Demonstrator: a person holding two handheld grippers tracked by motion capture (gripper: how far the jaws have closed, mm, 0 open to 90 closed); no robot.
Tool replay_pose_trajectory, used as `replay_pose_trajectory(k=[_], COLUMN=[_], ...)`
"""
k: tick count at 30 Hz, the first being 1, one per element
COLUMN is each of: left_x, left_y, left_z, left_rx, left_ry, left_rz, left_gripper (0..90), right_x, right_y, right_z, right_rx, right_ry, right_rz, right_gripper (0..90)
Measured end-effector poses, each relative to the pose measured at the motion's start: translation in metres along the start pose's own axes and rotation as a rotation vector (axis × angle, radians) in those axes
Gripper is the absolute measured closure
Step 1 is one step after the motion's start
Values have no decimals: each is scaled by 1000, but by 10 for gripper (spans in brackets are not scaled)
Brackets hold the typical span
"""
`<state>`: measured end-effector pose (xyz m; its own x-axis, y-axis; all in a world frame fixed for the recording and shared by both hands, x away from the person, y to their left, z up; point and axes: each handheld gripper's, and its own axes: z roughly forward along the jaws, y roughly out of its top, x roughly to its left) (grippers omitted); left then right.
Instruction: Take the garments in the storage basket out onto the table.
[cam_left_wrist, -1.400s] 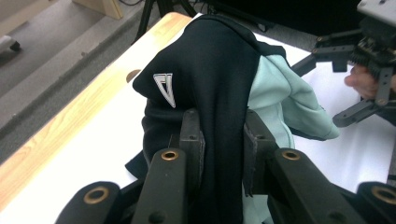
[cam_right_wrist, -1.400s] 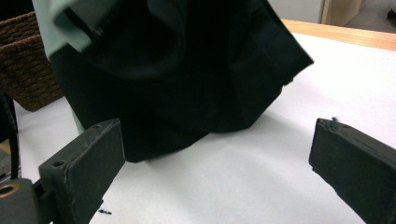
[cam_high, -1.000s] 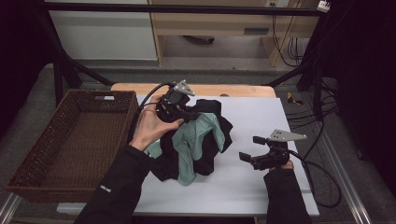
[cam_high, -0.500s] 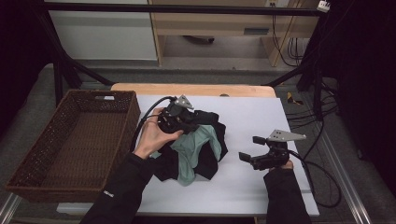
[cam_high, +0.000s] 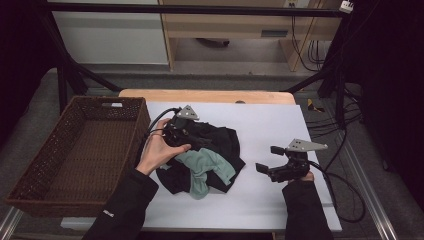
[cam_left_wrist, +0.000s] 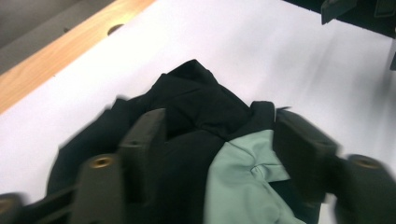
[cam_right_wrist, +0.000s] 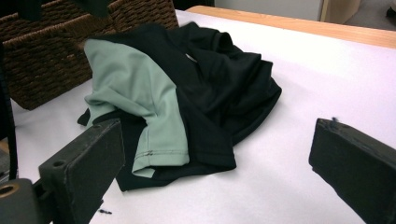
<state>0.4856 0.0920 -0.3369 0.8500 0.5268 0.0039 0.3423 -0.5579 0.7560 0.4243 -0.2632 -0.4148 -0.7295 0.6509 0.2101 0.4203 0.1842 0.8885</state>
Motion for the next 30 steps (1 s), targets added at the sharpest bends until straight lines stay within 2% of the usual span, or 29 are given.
replay_pose_trajectory(k=[5, 8, 11, 14, 22, 26, 30], left_x=[-1, -2, -4, -4, -6, -3, -1], left_y=[-4, -7, -9, -12, -18, -24, -30], left_z=[-8, -12, -17, -24, -45, -58, -68], left_rx=[-11, -23, -24, -25, -36, -55, -88], left_ry=[0, 19, 56, 43, 27, 32, 28], left_rz=[-9, -20, -23, -36, -40, -43, -64], left_gripper=[123, 73, 64, 62, 45, 40, 39], right_x=[0, 0, 0, 0, 0, 0, 0], right_y=[0, 0, 0, 0, 0, 0, 0], right_z=[0, 0, 0, 0, 0, 0, 0], right_rx=[1, 1, 1, 1, 0, 1, -1], right_ry=[0, 1, 1, 1, 1, 1, 1], right_rz=[0, 0, 0, 0, 1, 1, 1], right_gripper=[38, 38, 38, 38, 38, 38, 38])
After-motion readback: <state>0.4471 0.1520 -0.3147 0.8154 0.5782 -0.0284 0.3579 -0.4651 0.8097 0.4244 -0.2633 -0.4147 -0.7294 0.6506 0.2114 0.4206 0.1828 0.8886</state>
